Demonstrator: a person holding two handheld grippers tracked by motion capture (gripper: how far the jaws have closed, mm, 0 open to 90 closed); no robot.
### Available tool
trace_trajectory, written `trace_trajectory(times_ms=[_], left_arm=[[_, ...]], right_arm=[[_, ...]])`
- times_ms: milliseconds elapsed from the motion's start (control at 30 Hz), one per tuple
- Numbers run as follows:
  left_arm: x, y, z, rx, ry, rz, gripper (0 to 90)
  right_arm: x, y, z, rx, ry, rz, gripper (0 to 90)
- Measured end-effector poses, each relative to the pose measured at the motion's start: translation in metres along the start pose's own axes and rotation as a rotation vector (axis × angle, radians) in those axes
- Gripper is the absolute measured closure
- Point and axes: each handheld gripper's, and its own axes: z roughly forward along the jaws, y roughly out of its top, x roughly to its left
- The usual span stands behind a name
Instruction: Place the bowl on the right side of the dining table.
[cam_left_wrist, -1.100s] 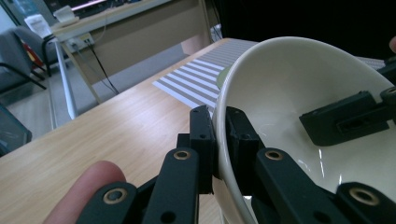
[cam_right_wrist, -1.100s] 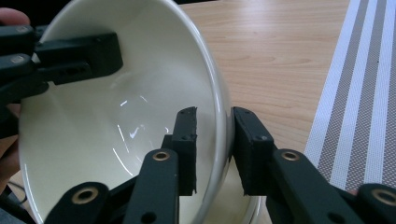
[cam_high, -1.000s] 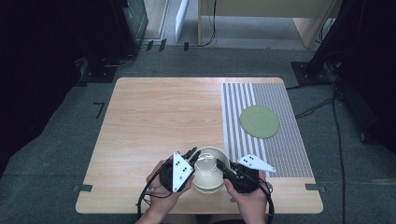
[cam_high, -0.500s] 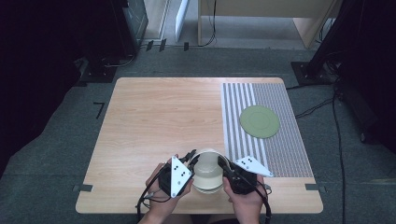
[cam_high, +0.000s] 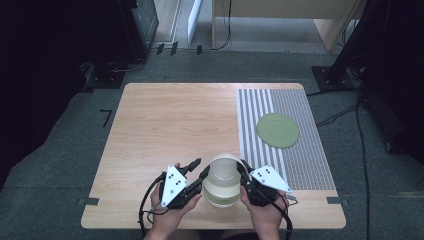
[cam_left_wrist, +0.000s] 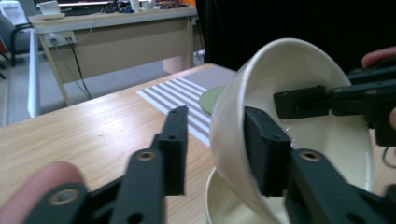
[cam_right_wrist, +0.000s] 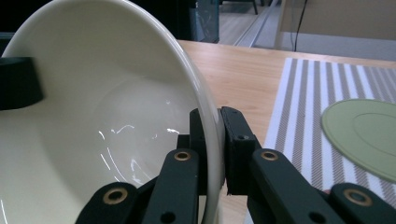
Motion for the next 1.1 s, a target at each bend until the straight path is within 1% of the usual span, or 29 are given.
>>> trace_trajectory(times_ms=[67,100,133,233,300,367,433,467,533,667,800,833,900,967,1033,1100], left_arm=[[0.005,0.001,-0.004,-0.018,-0.027,-0.031,54.7],[0.007,0.001,-0.005,-0.016,-0.038,-0.039,54.2],[0.007,0.001,-0.006,-0.018,-0.037,-0.038,52.7],[0.006,0.000,-0.011,-0.035,-0.009,-0.026,50.3],[0.009,0.001,-0.015,-0.051,-0.012,-0.040,46.4],[0.012,0.002,-0.018,-0.055,-0.008,-0.046,42.5],[0.015,0.003,-0.019,-0.051,-0.001,-0.053,37.3],[0.017,0.003,-0.020,-0.048,0.009,-0.060,34.6],[0.020,0.002,-0.020,-0.037,0.012,-0.080,29.6],[0.026,-0.002,-0.020,-0.018,0.032,-0.101,21.0],[0.034,-0.005,-0.022,-0.009,0.069,-0.118,15.4],[0.036,-0.005,-0.022,-0.007,0.083,-0.122,14.1],[0.040,-0.008,-0.024,-0.009,0.129,-0.129,11.4],[0.045,-0.010,-0.025,-0.012,0.152,-0.140,10.9],[0.050,-0.012,-0.027,-0.008,0.179,-0.140,10.5],[0.055,-0.014,-0.028,-0.007,0.186,-0.149,10.2]], right_arm=[[-0.003,0.002,-0.001,-0.009,-0.006,-0.002,84.8],[-0.004,0.004,-0.001,-0.014,-0.009,-0.006,84.8],[-0.004,0.005,-0.002,-0.019,-0.012,-0.010,84.7],[-0.004,0.008,-0.002,-0.029,-0.017,-0.026,84.7],[-0.005,0.009,-0.001,-0.031,-0.022,-0.016,84.7],[-0.008,0.010,-0.001,-0.033,-0.028,-0.011,84.7],[-0.011,0.011,-0.001,-0.040,-0.034,-0.007,84.7],[-0.012,0.012,-0.001,-0.041,-0.035,-0.003,84.7],[-0.015,0.013,-0.002,-0.045,-0.038,-0.001,84.7],[-0.019,0.016,-0.003,-0.055,-0.045,0.006,84.7],[-0.024,0.018,-0.005,-0.065,-0.053,0.012,84.7],[-0.025,0.018,-0.006,-0.066,-0.054,0.012,84.7],[-0.027,0.019,-0.006,-0.069,-0.060,0.013,84.7],[-0.030,0.020,-0.008,-0.071,-0.066,0.022,84.7],[-0.031,0.021,-0.009,-0.076,-0.070,0.024,84.7],[-0.034,0.022,-0.010,-0.080,-0.074,0.029,84.7]])
